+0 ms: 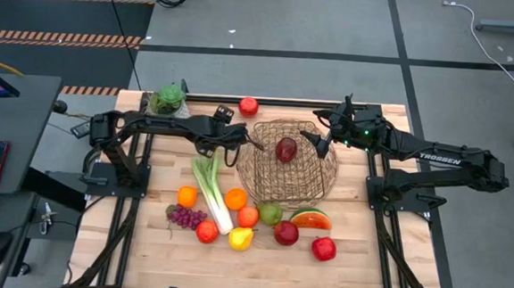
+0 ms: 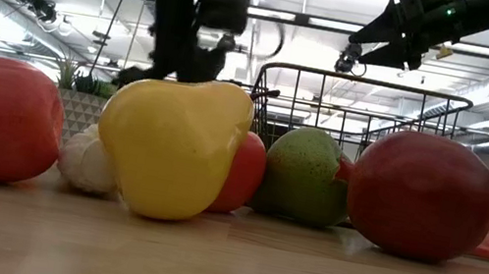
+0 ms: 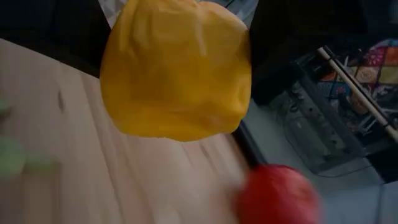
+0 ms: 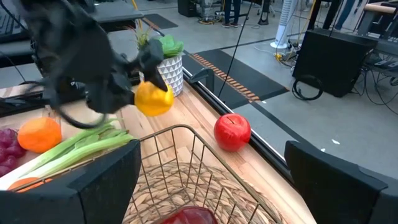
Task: Build produce basket
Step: Put the yellow bell pepper into the brown wire basket
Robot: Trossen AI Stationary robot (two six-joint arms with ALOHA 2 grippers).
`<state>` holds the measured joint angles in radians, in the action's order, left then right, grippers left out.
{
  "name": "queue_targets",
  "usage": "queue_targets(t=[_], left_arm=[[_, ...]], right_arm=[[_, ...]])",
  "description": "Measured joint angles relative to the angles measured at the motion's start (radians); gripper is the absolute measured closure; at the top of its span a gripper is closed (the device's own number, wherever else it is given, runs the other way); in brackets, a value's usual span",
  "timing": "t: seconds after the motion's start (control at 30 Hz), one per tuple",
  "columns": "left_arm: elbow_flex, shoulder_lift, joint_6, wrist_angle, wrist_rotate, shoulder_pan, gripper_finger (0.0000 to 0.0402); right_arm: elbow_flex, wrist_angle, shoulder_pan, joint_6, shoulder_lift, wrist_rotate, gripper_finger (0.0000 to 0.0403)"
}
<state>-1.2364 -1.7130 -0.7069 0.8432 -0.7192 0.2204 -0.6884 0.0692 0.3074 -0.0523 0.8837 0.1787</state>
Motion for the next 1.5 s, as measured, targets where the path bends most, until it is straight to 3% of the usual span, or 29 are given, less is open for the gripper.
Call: queue_targets(t=[0.23, 0.43, 0.73, 1.03, 1.23, 1.5], left_arm=[[-0.163, 0.063, 0.139, 0.006, 0.07, -0.082, 0.0086], [-0.187, 0.136, 0.235, -0.144, 0.28, -0.115, 0.0084], [-0.183, 0.137, 0.365, -0.326, 0.549, -0.147, 0.0083], [-0.182, 0.107, 0.574, -0.49, 0.685, -0.112, 0.0083], [-0.181, 0.092, 0.758, -0.538, 0.734, -0.079, 0.0083], [-0.181, 0.092, 0.879, -0.709, 1.03, -0.021, 0.0083]], right_arm=[[0.0, 0.006, 0.001, 0.001, 0.0, 0.004, 0.0003], [0.0, 0.008, 0.001, 0.002, 0.0, 0.007, 0.0003], [0.0, 0.013, 0.001, 0.001, 0.0, -0.018, 0.0003], [0.0, 0.005, -0.002, -0.023, 0.0, -0.26, 0.0003], [-0.001, 0.067, -0.033, -0.076, -0.018, -0.267, 0.0003], [-0.001, 0.134, -0.087, -0.17, -0.101, -0.25, 0.0003]])
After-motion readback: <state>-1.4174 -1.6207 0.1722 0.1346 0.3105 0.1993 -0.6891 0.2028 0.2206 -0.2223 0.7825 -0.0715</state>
